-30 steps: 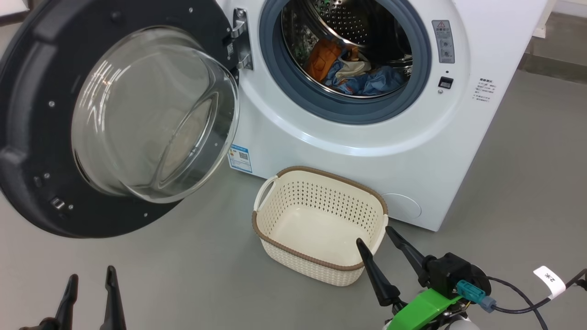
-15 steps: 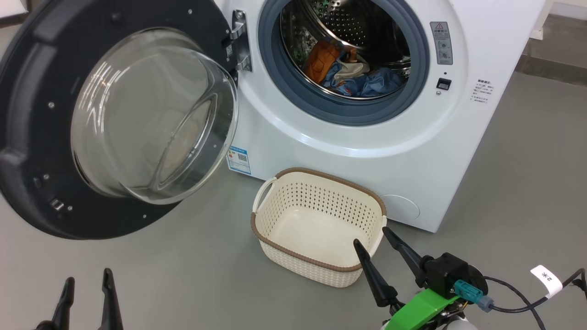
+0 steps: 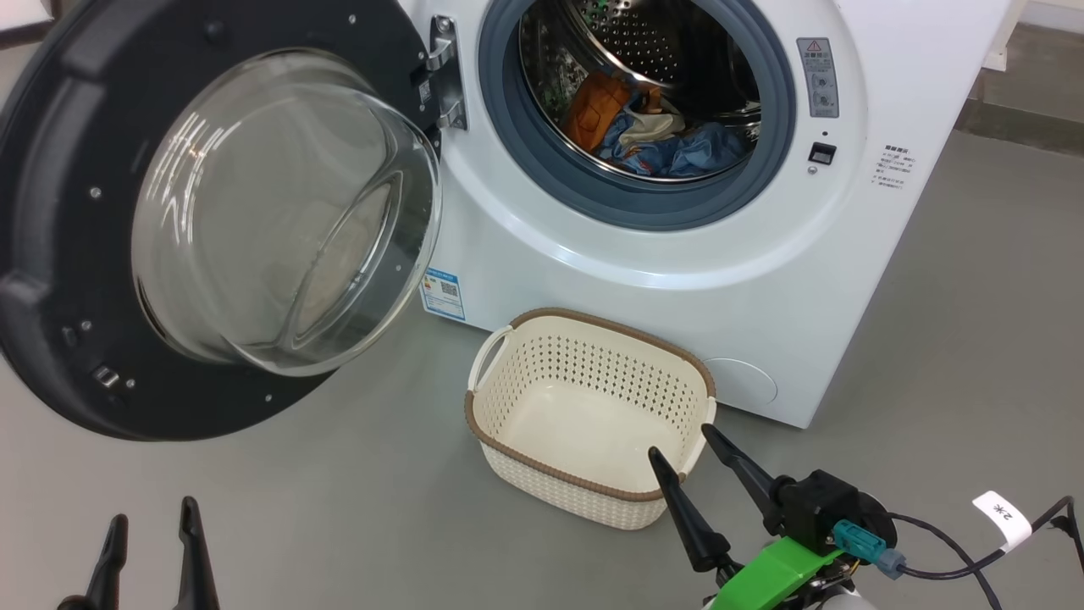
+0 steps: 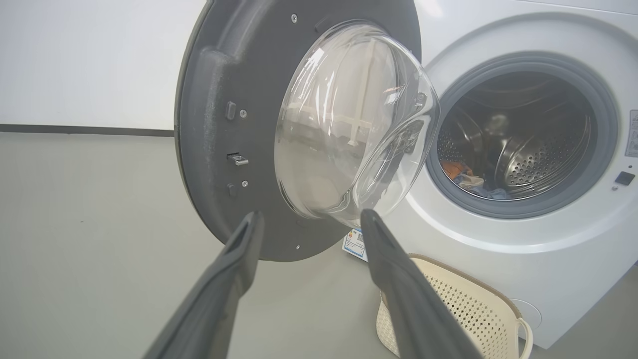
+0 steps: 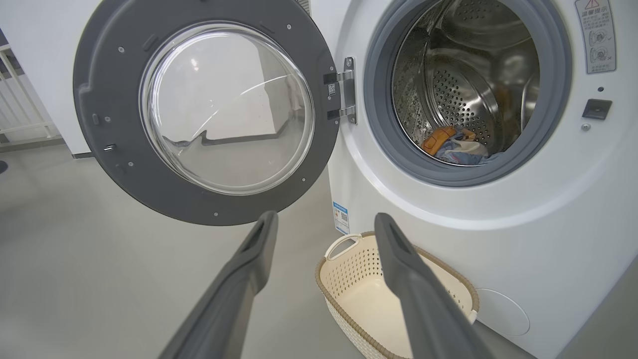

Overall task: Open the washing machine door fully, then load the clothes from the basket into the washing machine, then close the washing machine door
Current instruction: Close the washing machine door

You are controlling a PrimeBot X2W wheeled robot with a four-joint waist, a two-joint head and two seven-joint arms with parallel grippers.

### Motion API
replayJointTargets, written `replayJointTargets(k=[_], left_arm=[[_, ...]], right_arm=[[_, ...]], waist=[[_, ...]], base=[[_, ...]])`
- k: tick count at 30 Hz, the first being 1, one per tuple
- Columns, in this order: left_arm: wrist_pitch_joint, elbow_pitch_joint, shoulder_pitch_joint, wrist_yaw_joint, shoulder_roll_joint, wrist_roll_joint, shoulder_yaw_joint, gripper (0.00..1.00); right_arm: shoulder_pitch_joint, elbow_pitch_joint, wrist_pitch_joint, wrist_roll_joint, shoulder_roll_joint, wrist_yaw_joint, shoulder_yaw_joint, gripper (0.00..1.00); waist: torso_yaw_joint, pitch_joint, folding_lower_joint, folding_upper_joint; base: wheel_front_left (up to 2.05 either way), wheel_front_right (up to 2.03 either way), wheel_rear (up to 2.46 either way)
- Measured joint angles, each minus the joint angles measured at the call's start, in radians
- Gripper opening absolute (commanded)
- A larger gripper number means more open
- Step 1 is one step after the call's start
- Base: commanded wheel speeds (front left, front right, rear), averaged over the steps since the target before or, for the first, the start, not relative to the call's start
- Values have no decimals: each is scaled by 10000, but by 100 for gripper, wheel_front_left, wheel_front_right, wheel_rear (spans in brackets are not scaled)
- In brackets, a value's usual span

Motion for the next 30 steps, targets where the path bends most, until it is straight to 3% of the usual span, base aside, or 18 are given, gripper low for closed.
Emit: replayJointTargets(k=[28, 29, 30], left_arm=[[0, -25, 16, 0, -31, 0, 33, 100], [0, -25, 16, 0, -31, 0, 31, 76], [0, -23, 16, 2, -31, -2, 31, 37]], right_arm=[[-81, 59, 0, 0, -10, 0, 115, 100], [-81, 61, 0, 0, -10, 0, 115, 100], [-81, 61, 0, 0, -10, 0, 113, 100]], waist=[[-2, 0, 0, 0], [-2, 1, 0, 0], [0, 3, 0, 0]], base=[[0, 0, 0], [0, 0, 0], [0, 0, 0]])
